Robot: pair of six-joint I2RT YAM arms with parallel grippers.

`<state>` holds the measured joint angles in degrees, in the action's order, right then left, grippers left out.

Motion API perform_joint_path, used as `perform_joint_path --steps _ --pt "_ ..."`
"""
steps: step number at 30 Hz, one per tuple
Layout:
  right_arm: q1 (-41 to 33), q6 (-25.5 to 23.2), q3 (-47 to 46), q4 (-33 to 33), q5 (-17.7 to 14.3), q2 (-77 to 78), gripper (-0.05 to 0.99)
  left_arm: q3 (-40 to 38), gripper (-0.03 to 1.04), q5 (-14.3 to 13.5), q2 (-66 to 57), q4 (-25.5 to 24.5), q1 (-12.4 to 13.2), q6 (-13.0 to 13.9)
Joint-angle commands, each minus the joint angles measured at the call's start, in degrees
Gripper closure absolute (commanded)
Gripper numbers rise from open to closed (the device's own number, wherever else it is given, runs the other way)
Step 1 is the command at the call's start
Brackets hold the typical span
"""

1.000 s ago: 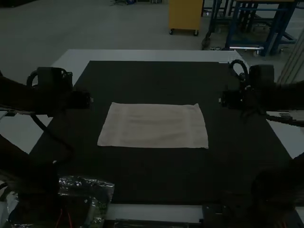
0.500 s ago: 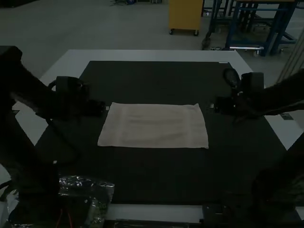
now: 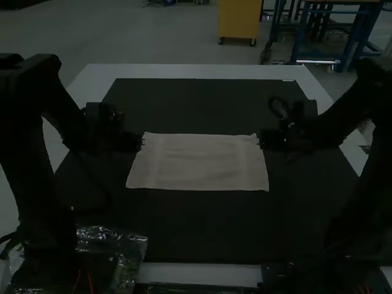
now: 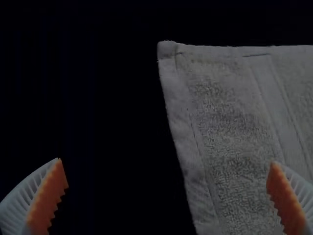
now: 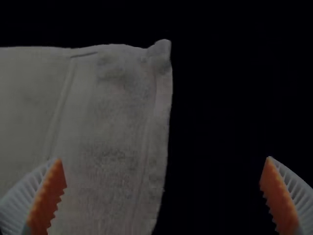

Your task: Fold the towel.

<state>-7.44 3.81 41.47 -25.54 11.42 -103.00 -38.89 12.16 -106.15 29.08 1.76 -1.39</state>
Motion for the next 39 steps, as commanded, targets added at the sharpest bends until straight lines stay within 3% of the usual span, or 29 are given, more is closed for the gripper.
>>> perform_joint_path --steps 1,17,26,29,30,31,33,39 --pt "-1.3 -0.2 3.8 -0.7 0.4 -4.3 0.02 -2.6 0.05 0.7 -3.0 0.6 0.2 1.3" --pt "-3.4 -0.7 9.8 -1.3 0.1 -12.6 0.03 -6.7 0.06 0.7 -8.2 1.5 0.3 2.6" --pt "-3.4 -0.4 9.5 -1.2 0.0 -14.6 0.07 -6.5 0.11 0.6 -10.8 1.5 0.3 3.6" --pt "-3.4 -1.3 9.5 -0.9 0.4 -14.9 0.07 -6.4 0.38 0.7 -11.2 1.5 0.3 3.6" --pt "-3.4 -1.7 9.4 -0.7 0.5 -14.8 0.11 -6.4 0.52 0.8 -11.3 1.5 0.3 3.6" --pt "-3.5 -1.4 9.2 -0.6 0.8 -14.9 0.33 -6.3 0.70 0.8 -11.3 1.6 0.3 3.6" --pt "-3.1 -0.6 8.4 -2.0 3.0 -14.9 0.96 -6.2 0.99 0.8 -11.3 2.2 0.3 3.6" --pt "-1.3 -4.0 8.3 -2.9 3.4 -14.0 0.96 -6.4 0.98 2.2 -9.6 2.6 2.6 3.4"
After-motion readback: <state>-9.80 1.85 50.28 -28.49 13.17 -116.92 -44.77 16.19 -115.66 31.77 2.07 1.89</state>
